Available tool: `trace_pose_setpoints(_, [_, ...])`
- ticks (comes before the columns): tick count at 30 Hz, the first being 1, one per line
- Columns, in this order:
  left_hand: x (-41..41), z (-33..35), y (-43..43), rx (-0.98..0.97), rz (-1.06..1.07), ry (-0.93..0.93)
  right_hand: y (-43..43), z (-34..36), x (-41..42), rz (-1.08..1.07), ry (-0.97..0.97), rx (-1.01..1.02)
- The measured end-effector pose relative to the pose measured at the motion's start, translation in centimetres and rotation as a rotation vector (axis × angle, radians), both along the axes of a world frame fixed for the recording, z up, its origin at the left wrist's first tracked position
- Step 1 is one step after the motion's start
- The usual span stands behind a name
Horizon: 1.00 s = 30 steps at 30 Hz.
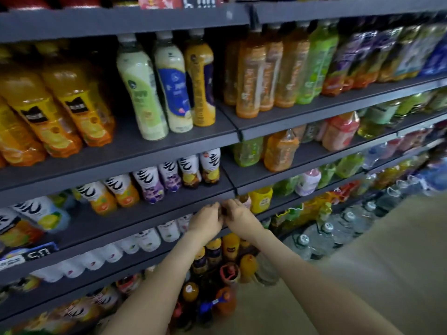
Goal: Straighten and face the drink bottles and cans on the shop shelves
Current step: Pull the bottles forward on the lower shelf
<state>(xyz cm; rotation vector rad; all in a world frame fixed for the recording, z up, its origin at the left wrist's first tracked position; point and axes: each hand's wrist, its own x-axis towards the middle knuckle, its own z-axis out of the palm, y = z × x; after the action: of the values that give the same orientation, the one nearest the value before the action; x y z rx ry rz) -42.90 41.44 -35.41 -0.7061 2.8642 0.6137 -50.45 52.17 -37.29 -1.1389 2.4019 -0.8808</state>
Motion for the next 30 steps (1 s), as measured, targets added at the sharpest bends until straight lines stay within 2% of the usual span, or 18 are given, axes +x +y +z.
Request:
trace_pose_setpoints(3, [-4.3,0.4,4.9,0.018,-0.017,0.039,5.3,0.4,-4.2,0.006,0.025,0.034])
trace_pose_setpoints(12, [-17.0,0.8,16.9,0.018,-0.141,0.006,20.6,1.7,-16.8,-0.249,0.031,0.060])
trace_pose_setpoints(18, [-27.0,0.7,23.0,0.020,-0.238,0.014,27.4,1.5,-25.6,-0.414,0.018,0.014])
trace_pose_setpoints(26, [-43.9,0.0,30.3,0.073,-0.295,0.061,36.0,1.9,-40.7,-0.577,0.003,0.053])
trace_pose_setpoints(30, [-51.4,0.5,33.4,0.113,-0.294,0.088,39.5,3.6,-48.7,-0.727,-0.026,-0.034])
